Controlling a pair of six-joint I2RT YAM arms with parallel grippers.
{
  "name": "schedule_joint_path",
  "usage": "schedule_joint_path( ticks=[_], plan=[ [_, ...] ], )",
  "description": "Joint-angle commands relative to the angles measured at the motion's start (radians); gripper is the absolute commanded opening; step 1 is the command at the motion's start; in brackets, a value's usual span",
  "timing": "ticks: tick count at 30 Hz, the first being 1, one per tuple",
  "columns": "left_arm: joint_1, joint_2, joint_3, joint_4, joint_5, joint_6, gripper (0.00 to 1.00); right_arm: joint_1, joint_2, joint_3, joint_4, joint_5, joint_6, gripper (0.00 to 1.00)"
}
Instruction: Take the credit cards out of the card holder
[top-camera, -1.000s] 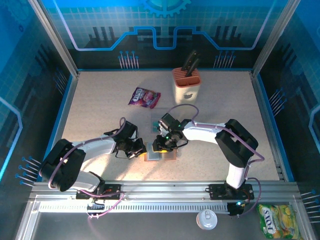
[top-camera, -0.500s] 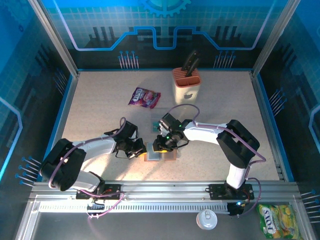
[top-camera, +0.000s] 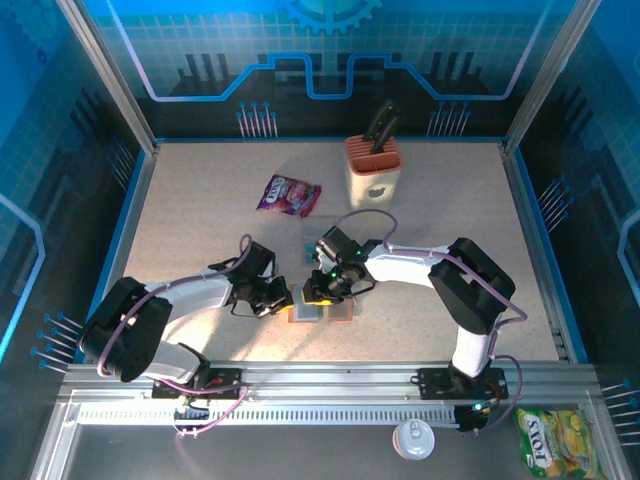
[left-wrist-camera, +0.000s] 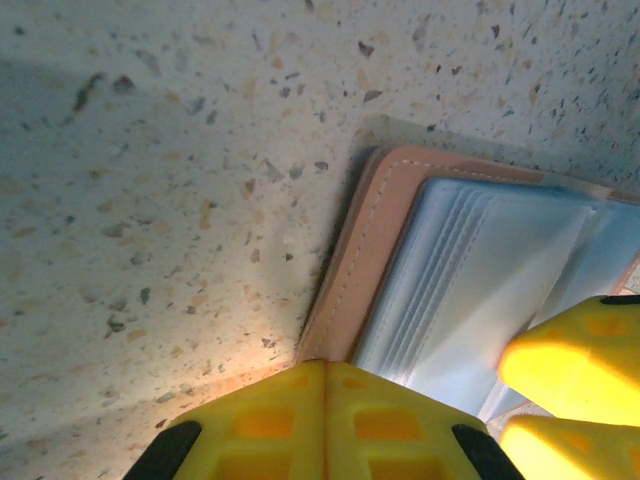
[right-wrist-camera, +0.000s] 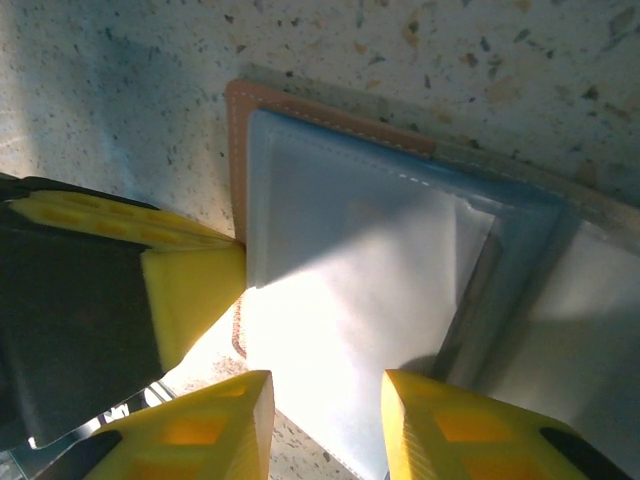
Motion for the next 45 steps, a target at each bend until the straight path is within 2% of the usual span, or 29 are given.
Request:
schedule_joint_path(
  ticks=[1, 12, 25, 30, 38, 45],
  plan=[
    [0.003, 0.008, 0.004, -0.053, -0.008, 0.026, 0.08, 0.009, 0.017, 0.0, -0.028, -0.002, 0.01, 0.35],
    [0.003, 0.008, 0.002, -0.053, -0.01, 0.024, 0.08, -0.009, -0.034, -0.03, -0.078, 0.051, -0.006, 0.35],
    [0.003, -0.035, 0.032, -0.097, -0.022, 0.027, 0.08, -0.024, -0.03, -0.062, -0.032, 0.023, 0.0, 0.35],
    [0.001, -0.088, 0.045, -0.101, -0.009, 0.004, 0.12, -0.03, -0.037, -0.075, -0.012, 0.017, 0.004, 0.35],
    [-0.007, -0.091, 0.034, 0.005, 0.068, -0.061, 0.21, -0.035, -0.045, -0.098, 0.025, 0.0, 0.019, 0.35],
    [-0.051, -0.036, 0.038, 0.071, 0.075, -0.1, 0.23, -0.041, -0.05, -0.11, 0.045, -0.01, 0.027, 0.35]
  ],
)
